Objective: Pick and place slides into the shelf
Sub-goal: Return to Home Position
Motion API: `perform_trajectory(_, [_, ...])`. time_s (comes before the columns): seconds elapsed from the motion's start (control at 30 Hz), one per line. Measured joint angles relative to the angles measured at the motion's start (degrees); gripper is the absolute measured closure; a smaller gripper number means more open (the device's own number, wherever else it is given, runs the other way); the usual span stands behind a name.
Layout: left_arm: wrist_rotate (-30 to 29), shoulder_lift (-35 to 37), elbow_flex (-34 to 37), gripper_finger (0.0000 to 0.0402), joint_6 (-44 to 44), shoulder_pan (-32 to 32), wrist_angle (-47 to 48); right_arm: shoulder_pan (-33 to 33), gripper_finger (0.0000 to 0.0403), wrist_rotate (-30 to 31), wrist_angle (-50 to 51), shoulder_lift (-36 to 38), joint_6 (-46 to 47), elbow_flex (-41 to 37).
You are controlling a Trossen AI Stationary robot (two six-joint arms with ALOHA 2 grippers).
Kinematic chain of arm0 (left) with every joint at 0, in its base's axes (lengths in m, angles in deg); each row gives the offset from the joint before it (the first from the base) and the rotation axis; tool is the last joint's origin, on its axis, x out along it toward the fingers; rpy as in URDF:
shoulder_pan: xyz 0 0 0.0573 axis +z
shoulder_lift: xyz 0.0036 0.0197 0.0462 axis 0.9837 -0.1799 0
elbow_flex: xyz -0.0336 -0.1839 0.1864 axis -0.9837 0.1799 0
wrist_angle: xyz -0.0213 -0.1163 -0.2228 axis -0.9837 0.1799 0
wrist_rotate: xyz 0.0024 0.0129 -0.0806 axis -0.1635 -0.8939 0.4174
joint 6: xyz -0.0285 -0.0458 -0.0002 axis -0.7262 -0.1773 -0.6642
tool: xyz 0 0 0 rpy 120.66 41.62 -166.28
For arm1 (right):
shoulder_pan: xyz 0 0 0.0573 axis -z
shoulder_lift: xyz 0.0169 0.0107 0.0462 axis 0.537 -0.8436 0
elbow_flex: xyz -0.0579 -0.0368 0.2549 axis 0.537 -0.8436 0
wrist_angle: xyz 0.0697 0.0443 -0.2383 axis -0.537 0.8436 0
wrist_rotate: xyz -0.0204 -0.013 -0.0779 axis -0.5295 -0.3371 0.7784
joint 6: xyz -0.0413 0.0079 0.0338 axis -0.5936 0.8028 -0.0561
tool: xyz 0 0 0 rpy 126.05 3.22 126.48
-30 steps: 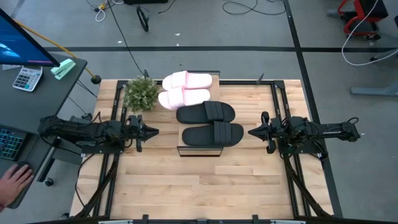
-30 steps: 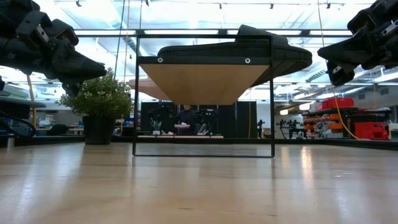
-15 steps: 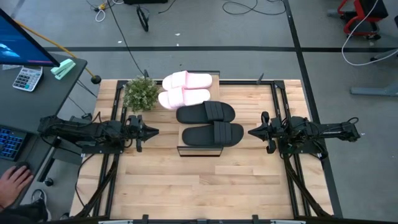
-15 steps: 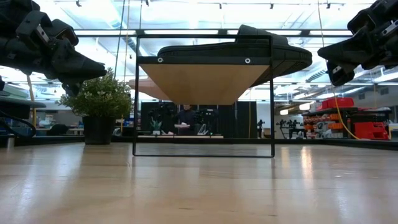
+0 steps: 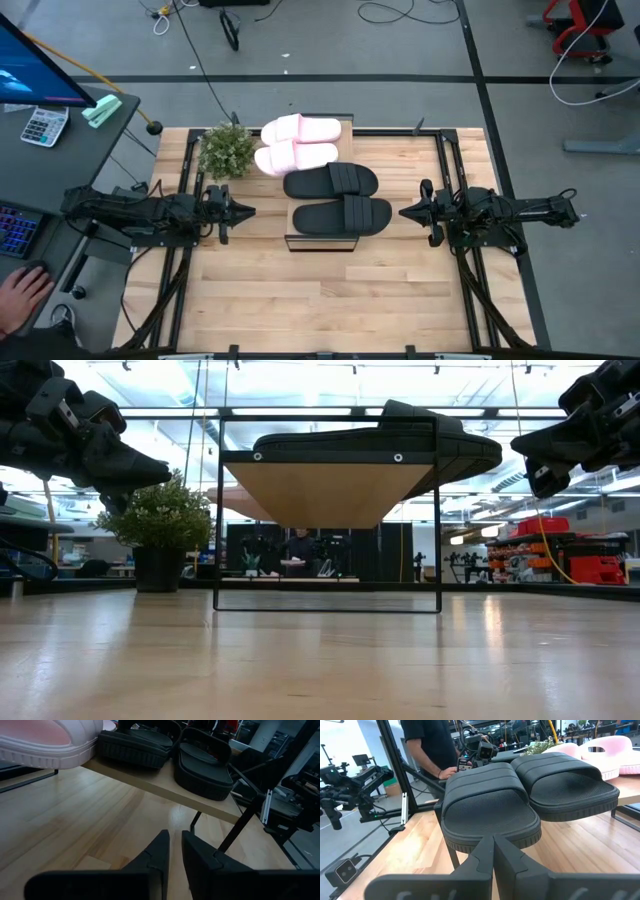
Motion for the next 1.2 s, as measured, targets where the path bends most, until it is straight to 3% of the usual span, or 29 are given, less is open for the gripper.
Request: perform_trajectory(1.2, [0.02,-0.01,0.0,0.0341,0.02,-0.01,0.0,-0.02,0.0392,-0.01,0.0,0.01,0.0,-0.07])
